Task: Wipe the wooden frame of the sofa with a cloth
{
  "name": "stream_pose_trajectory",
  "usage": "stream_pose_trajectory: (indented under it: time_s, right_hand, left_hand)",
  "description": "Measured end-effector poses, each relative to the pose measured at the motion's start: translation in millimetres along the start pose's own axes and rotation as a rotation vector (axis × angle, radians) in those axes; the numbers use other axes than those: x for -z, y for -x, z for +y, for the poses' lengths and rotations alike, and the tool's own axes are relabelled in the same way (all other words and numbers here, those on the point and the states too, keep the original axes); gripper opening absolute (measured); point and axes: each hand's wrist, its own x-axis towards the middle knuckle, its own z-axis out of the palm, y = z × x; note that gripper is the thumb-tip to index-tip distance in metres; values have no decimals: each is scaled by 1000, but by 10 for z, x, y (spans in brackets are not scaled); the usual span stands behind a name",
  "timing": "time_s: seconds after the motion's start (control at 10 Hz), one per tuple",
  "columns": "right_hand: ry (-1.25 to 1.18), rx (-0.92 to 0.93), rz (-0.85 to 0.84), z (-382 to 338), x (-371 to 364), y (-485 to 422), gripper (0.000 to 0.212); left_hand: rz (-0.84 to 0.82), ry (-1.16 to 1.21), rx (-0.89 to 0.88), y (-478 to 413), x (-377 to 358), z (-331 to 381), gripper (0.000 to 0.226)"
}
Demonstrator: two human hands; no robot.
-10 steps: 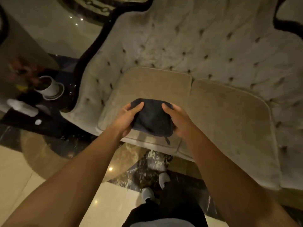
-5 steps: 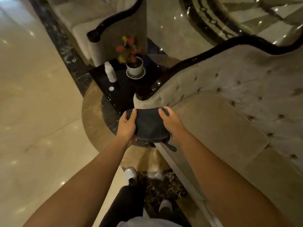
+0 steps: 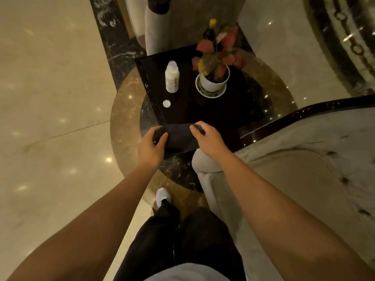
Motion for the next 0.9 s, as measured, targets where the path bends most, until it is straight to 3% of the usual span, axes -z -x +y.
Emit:
stream_pose_trajectory:
  time_s: [0.1,0.3,0.4,0.6,0.7,0.8,0.9]
  right_hand:
    - [-23,-130,-78,173,-87,-590,33]
    - [72,-241,-148,778,-249,-1766,36]
    - [86,-270,-171,1065,-329,-2258,38]
    - [117,-355,-244,1421,-563,-3066,46]
    - [88,-415,-201,1523,-574,-3214,42]
    - [70,-461,-110,1560,-559,-3186,41]
    - [158,-432,-75,1442,-473,-3078,51]
  left_hand:
    - [19,-8,121,-379,-161,-223,9]
    - [-37,-5,298,-1190,-780,-712,32]
    - [-21,168,415,-1563,-1079,-945,32]
    - [88,214,593,-2190,-1476,-1438,18]
    - [75,326,708,-2343,-1464,-1473,12]
    - [72,410,734,-2406,-1346,-1451,24]
    - [72,336,709,-2361,-1185,-1284,23]
